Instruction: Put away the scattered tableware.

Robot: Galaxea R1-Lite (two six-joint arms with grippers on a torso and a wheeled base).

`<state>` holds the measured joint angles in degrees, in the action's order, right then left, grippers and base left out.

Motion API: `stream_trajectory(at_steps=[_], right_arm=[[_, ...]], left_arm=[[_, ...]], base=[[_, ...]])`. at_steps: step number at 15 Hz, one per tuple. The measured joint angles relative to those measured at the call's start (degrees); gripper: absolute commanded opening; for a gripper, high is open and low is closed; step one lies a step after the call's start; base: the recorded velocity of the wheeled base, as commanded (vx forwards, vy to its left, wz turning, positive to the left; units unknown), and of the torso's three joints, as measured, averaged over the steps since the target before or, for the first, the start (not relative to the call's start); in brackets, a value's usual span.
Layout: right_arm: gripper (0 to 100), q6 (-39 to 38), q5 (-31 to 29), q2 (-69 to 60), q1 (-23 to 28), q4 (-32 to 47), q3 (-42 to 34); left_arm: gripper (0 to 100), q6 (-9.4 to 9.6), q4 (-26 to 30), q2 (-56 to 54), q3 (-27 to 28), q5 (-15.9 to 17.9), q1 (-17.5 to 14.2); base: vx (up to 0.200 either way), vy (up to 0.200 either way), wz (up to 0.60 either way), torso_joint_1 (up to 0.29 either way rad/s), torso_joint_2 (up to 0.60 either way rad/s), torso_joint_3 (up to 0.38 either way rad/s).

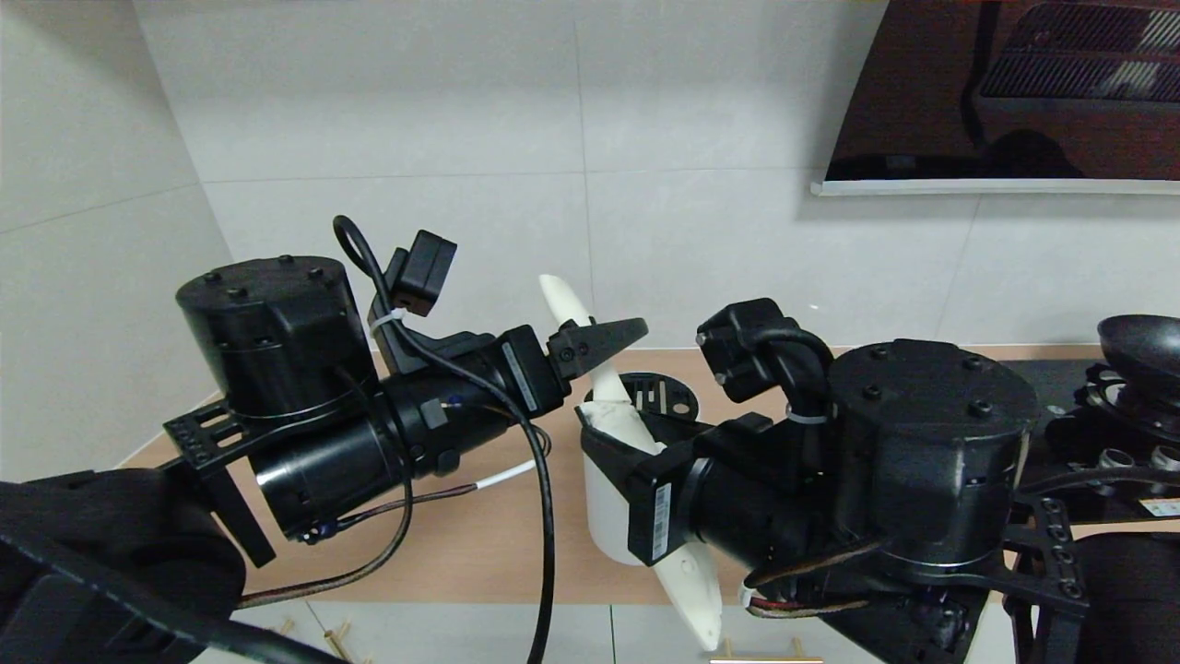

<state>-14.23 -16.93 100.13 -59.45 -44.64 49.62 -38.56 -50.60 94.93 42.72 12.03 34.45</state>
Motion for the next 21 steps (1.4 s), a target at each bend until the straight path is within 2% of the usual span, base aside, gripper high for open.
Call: stream_trajectory(at_steps=[3,4,18,19,21], right_arm=[[0,0.0,-0.04,0.15,-0.18,-0.05,-0.17],[0,0.02,-0.01,0.15,-0.18,-0.09,-0.33],[0,0.06,-0.94,0.13,-1.24,-1.76,-0.98],[100,0.09,-0.94,0.11,-1.24,-1.78,-0.91],[100,0.05,-0.99,0.09,-1.13,-1.89,-0.8]], left_arm=[[100,0.0,0.0,0.0,0.0,0.0,-0.22],[0,-0.04,0.0,0.02,0.0,0.0,-0.24],[0,-0.2,0.07,0.0,-0.11,0.0,-0.26],[0,-0.15,0.18,-0.09,-0.07,0.0,-0.26],[0,-0.13,0.51,-0.26,0.11,0.04,-0.26]], base=[[0.0,0.0,0.0,0.0,0.0,0.0],[0.0,0.0,0.0,0.0,0.0,0.0],[0.0,0.0,0.0,0.0,0.0,0.0],[0.0,0.0,0.0,0.0,0.0,0.0],[0.0,0.0,0.0,0.0,0.0,0.0]])
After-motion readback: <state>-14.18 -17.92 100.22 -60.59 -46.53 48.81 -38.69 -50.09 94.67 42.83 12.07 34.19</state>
